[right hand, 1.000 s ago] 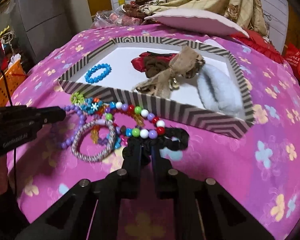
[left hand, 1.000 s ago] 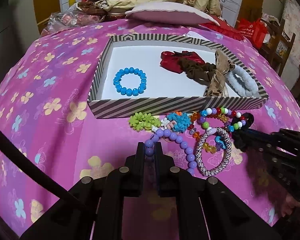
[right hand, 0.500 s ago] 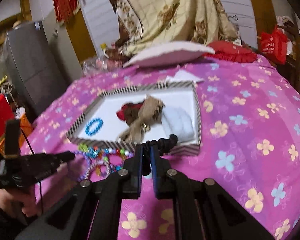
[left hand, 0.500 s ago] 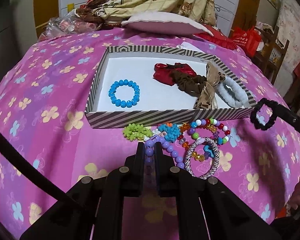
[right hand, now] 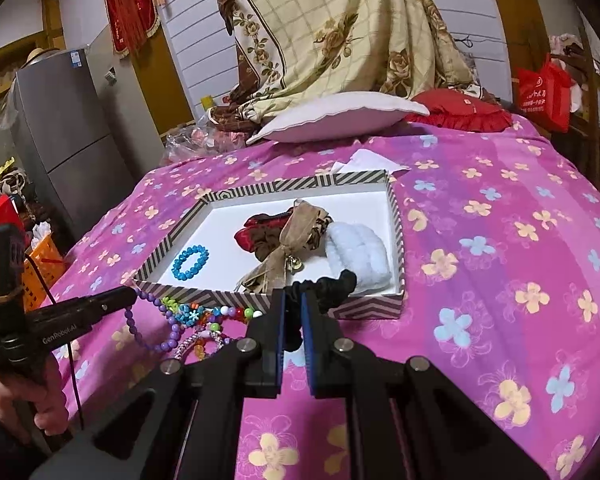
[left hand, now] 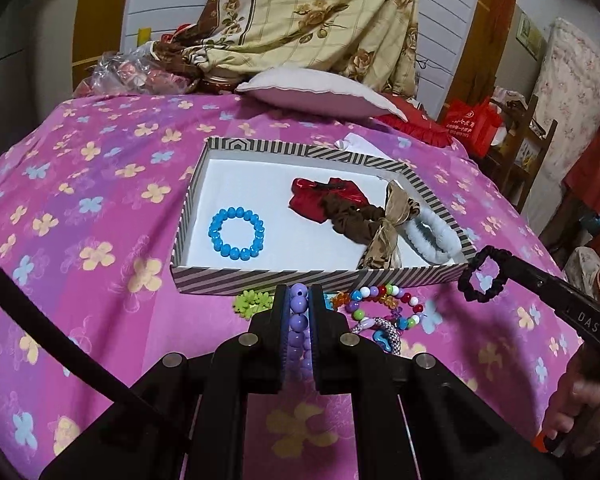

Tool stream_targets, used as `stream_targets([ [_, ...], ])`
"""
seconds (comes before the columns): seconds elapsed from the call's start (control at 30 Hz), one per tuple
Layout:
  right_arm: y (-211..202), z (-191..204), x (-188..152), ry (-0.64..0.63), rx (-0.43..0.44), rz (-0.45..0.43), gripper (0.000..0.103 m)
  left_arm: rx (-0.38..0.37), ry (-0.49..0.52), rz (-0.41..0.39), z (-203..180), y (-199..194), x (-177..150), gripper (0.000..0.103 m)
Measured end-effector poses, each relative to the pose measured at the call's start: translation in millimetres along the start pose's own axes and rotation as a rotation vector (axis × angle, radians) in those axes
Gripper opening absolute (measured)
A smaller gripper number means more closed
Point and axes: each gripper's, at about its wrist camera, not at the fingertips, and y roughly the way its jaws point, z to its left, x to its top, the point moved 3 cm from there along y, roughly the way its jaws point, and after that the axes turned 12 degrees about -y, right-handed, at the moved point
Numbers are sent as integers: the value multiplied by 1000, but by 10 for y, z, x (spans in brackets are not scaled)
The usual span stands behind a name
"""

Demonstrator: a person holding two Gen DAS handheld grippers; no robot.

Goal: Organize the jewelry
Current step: 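Grasp the black scrunchie with the right tool while the left tool holds the purple bracelet, then lower the purple bracelet into the box with the left tool while the right tool carries the black scrunchie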

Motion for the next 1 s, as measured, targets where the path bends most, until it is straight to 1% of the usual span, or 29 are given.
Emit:
stream_targets([
  [0.13,9,20,1,-3,5,3,8,-21,-15,-14,12,-34,21,0],
  [0.3,17,35,-3,-5,6,5,8,-46,5,-25,-53,-69,16,0],
  [0.57,53,62,-2,-19,2,13,8,-42,11,-23,-72,-55,5,0],
  [0.77,117,123,-16,-39,-1,36,8,-35,18,-14,-84,-43,-12,0],
  [1.0,125,133,-16,-47,-4,32,8,-25,18,-15,-77,-39,-20,0],
])
